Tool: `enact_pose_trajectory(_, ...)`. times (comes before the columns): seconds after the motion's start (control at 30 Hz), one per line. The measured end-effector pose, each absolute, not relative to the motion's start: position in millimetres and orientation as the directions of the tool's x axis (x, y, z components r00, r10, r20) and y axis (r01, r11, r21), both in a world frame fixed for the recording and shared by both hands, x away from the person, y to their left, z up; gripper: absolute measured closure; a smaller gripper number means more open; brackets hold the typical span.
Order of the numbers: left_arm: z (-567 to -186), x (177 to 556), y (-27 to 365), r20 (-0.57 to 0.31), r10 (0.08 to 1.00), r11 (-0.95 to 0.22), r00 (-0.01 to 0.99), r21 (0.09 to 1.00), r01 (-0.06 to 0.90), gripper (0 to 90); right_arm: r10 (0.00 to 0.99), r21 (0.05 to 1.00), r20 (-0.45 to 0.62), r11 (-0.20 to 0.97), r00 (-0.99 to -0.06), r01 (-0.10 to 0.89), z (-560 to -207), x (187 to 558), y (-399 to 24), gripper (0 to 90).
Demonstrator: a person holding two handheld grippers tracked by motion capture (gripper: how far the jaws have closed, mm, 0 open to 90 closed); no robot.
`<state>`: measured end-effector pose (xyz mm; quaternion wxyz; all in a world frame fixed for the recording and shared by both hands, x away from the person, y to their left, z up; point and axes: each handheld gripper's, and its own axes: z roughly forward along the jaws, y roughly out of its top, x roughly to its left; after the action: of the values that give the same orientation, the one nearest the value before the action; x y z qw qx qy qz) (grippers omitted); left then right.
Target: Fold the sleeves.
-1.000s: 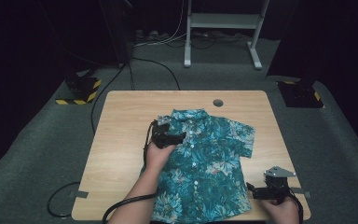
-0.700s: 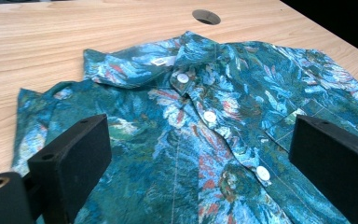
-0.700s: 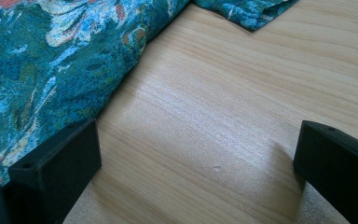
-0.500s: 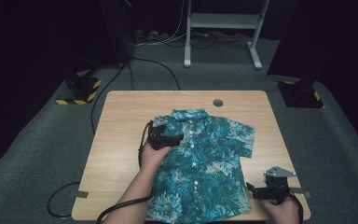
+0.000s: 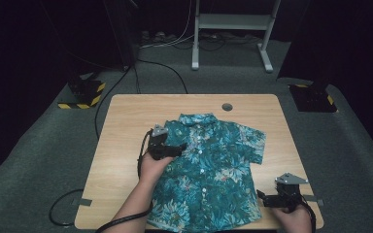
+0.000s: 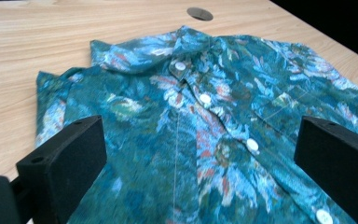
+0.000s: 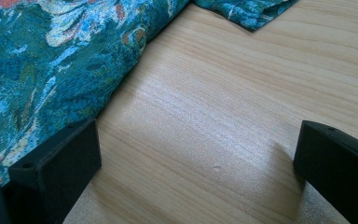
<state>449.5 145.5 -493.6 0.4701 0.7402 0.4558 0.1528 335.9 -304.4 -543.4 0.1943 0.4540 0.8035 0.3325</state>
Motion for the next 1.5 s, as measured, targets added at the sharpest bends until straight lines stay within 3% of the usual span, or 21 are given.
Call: enact_pose_trajectory(1.5,-513.2,380.9,222.9,-0.202,0.876,-0.086,0.439,0.829,0.553,2.9,0.858,0.711,-0.010,0.367,-0.513,0.600,-543.4,336.1,-304.6,0.1)
